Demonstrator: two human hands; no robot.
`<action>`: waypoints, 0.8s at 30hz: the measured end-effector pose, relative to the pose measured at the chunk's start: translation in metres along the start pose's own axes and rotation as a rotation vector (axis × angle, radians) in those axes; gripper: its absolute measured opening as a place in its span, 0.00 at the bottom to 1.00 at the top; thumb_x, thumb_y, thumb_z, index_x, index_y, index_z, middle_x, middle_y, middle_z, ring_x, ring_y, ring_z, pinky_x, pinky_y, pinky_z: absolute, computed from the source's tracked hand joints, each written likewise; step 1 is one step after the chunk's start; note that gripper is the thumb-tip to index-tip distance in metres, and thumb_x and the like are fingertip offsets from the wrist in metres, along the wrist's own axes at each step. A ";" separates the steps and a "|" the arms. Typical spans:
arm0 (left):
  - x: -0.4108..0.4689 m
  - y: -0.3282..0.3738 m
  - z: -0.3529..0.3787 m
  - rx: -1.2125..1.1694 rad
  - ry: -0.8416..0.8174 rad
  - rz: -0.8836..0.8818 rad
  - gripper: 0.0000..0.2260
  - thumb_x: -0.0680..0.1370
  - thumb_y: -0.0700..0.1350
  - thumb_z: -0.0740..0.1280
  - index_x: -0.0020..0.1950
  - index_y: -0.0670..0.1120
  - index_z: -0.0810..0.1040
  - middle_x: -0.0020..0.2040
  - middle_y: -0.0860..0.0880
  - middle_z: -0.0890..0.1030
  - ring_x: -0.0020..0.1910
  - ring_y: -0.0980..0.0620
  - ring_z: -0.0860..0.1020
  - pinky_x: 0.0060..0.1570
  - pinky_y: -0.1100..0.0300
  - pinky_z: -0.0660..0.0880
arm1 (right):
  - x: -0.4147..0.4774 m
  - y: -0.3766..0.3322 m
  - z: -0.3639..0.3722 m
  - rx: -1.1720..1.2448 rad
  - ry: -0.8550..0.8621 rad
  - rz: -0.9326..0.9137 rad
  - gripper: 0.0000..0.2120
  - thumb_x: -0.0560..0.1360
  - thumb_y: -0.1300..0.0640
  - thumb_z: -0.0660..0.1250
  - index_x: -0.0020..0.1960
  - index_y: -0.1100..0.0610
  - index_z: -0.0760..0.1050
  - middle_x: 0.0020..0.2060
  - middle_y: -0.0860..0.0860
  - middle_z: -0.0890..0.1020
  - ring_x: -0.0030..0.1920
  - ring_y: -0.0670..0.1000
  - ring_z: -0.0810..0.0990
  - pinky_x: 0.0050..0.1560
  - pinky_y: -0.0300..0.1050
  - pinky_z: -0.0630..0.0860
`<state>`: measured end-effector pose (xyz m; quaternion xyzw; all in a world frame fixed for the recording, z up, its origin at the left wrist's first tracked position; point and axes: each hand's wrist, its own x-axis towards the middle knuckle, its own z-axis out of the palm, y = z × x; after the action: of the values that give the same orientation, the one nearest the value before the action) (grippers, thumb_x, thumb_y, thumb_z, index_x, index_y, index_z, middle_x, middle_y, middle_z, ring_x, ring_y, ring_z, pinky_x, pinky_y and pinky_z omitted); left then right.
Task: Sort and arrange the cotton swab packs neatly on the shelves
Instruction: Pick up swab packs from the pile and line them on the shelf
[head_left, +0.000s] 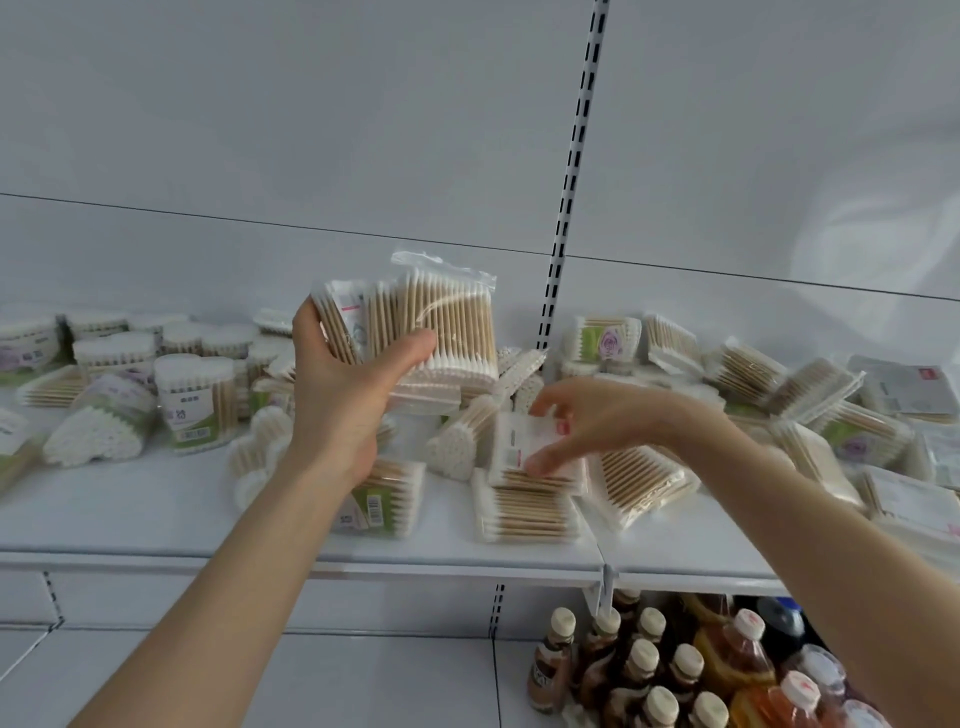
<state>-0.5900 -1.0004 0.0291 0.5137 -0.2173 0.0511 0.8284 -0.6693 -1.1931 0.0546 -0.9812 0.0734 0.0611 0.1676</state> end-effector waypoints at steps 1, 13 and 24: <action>-0.001 0.001 -0.001 0.005 0.008 0.009 0.54 0.53 0.52 0.80 0.74 0.57 0.56 0.74 0.54 0.61 0.72 0.48 0.63 0.68 0.41 0.59 | 0.002 0.003 -0.001 0.026 0.097 -0.026 0.19 0.68 0.49 0.73 0.55 0.51 0.71 0.46 0.44 0.77 0.44 0.43 0.75 0.47 0.35 0.72; -0.013 0.045 -0.094 0.131 0.179 0.166 0.45 0.55 0.55 0.79 0.69 0.56 0.64 0.69 0.51 0.70 0.68 0.48 0.70 0.63 0.42 0.69 | 0.016 -0.088 -0.011 0.989 0.398 -0.421 0.10 0.71 0.59 0.69 0.52 0.54 0.75 0.35 0.51 0.84 0.35 0.49 0.83 0.37 0.41 0.81; -0.057 0.167 -0.345 0.233 0.525 0.295 0.35 0.63 0.40 0.78 0.66 0.50 0.66 0.60 0.49 0.77 0.58 0.50 0.78 0.60 0.45 0.74 | 0.070 -0.361 0.082 0.850 0.345 -0.646 0.17 0.68 0.63 0.74 0.53 0.56 0.71 0.37 0.51 0.81 0.32 0.46 0.80 0.32 0.39 0.78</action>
<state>-0.5867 -0.6133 0.0131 0.5371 -0.0611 0.3259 0.7756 -0.5487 -0.8373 0.0829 -0.7957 -0.1864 -0.1899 0.5441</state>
